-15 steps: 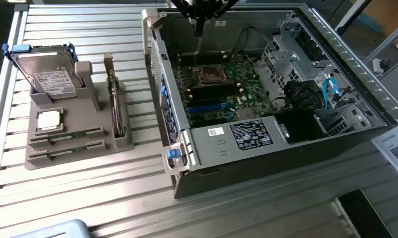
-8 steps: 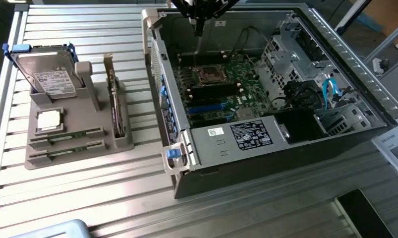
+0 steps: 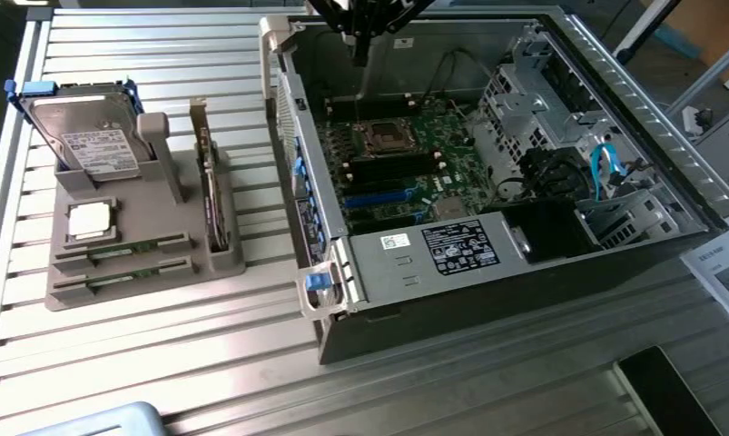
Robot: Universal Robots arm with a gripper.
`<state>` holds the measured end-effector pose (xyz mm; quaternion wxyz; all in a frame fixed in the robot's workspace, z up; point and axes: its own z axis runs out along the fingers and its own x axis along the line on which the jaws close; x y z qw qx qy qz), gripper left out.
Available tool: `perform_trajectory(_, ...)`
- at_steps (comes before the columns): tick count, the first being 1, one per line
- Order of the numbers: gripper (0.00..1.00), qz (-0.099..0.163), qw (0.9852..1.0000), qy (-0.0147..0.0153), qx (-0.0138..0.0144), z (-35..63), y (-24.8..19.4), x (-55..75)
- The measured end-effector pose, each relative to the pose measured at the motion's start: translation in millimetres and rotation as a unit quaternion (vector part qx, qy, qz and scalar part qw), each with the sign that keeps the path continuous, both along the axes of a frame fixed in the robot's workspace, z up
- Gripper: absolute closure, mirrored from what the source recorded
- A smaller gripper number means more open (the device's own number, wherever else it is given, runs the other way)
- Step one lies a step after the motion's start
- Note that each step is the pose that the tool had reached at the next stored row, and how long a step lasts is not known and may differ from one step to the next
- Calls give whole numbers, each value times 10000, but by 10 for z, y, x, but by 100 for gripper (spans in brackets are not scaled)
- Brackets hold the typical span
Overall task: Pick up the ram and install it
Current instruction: 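Reach for the ram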
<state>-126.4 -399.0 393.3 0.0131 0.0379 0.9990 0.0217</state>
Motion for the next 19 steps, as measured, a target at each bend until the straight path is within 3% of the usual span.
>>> perform_trajectory(19,89,0,10000,0,0,0,0,-255)
